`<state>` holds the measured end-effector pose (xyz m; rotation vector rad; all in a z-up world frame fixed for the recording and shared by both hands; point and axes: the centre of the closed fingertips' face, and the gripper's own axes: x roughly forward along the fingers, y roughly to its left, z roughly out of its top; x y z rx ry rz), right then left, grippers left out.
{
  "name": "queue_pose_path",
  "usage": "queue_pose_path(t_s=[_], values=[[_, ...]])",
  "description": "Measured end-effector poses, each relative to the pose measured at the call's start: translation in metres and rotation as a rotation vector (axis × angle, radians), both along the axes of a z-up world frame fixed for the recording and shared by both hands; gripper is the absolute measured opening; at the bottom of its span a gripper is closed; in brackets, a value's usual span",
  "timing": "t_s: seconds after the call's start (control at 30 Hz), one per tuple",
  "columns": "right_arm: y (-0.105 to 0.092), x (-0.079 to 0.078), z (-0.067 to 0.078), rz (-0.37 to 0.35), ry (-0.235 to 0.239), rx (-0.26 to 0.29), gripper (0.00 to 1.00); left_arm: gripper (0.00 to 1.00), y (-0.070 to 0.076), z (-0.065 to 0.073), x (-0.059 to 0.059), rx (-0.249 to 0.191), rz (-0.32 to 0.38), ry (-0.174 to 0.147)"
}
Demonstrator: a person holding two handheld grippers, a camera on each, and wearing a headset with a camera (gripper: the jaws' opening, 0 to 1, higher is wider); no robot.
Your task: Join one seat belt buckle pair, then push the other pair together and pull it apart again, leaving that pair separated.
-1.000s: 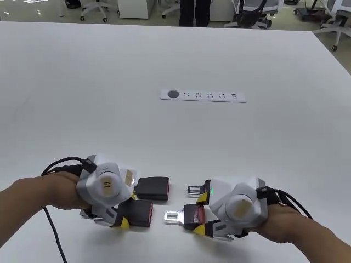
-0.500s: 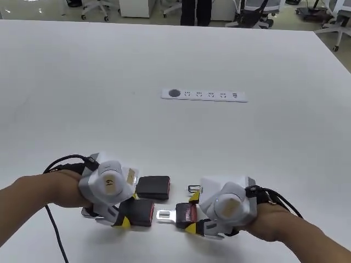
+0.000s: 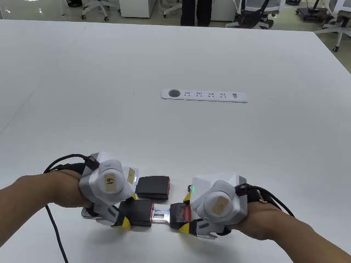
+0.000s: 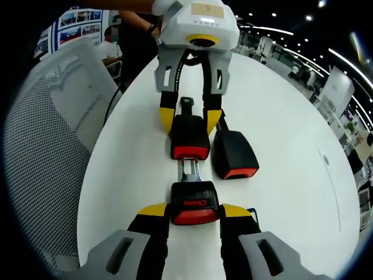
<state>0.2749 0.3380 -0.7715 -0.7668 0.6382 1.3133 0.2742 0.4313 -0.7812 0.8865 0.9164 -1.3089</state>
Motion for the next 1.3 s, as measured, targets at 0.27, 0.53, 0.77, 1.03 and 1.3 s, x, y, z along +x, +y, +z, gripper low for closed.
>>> queue_pose_path(t_s=[0.27, 0.53, 0.77, 1.03, 1.3], values=[[0.005, 0.001, 0.0, -0.008, 0.012, 0.018, 0.3, 0.34, -0.001, 0.001, -0.001, -0.002, 0.005, 0.002], [0.008, -0.001, 0.001, -0.004, 0.011, 0.032, 0.3, 0.34, -0.001, 0.001, -0.001, -0.004, 0.007, 0.002], [0.013, -0.001, 0.001, 0.005, 0.014, 0.043, 0.3, 0.33, 0.0, 0.0, -0.001, -0.009, 0.009, 0.003], [0.014, -0.002, 0.001, 0.0, 0.015, 0.052, 0.29, 0.33, 0.0, 0.0, -0.001, -0.012, 0.013, 0.008], [0.014, -0.002, 0.002, -0.008, 0.026, 0.047, 0.29, 0.33, 0.0, 0.0, -0.001, -0.019, 0.022, 0.012]])
